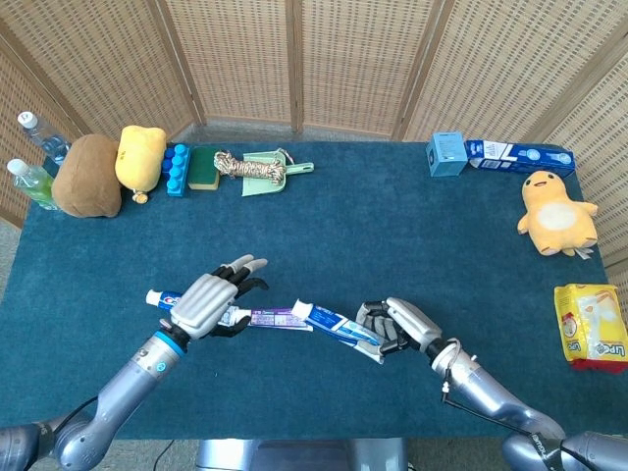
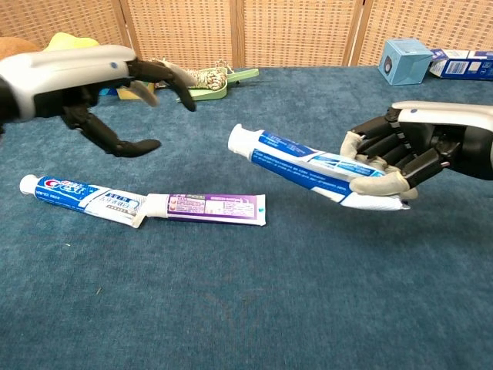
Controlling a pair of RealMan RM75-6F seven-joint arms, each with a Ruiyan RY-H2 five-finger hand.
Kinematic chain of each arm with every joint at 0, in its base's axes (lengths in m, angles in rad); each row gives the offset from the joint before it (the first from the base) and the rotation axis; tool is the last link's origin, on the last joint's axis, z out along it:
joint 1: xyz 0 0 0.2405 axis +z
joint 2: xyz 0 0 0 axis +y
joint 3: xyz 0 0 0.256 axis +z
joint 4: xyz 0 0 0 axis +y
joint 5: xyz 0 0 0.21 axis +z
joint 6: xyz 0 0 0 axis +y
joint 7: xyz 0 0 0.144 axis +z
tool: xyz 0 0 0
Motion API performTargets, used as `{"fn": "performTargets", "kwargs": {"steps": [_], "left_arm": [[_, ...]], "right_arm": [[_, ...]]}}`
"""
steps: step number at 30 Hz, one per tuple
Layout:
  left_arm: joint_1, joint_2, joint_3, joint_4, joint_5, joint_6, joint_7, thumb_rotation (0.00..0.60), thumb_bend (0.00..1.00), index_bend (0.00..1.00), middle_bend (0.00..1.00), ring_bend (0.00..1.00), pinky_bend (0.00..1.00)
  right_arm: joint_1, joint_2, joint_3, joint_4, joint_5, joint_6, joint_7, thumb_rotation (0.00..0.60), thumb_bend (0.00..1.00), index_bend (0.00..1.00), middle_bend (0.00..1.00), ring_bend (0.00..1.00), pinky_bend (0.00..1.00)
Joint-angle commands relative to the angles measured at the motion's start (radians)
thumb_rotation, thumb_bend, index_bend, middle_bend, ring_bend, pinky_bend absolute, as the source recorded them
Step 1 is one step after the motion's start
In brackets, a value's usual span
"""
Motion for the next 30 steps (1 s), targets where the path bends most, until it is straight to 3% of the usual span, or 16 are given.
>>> {"fn": "performTargets", "kwargs": {"steps": [1, 15, 30], "left_arm": [[-0.020, -0.017, -0.006, 0.008, -0.017, -0.018, -0.012, 0.600, 0.36, 0.26, 0.08, 0.04, 0.16], [-0.091, -0.072, -0.001, 0.035, -0.051, -0.059, -0.047, 0.600, 0.36, 0.25, 0.07, 0.03, 0.16], [-0.126, -0.103, 0.006, 0.058, -0.064, -0.049, -0.072, 0.600, 0.36, 0.33, 0.10, 0.04, 0.16]], "right_arm": [[0.002, -0.004, 0.000, -0.006, 0.003, -0.001, -0.004, 0.600, 0.53, 0.92, 0.75, 0.70, 0.76], [0.021, -0.024, 0.003, -0.016, 0.014, -0.013, -0.026, 0.600, 0.53, 0.92, 0.75, 0.70, 0.76], [0.022, -0.019, -0.005, -0.022, 0.017, -0.011, -0.024, 0.600, 0.53, 0.91, 0.75, 0.70, 0.76]]}}
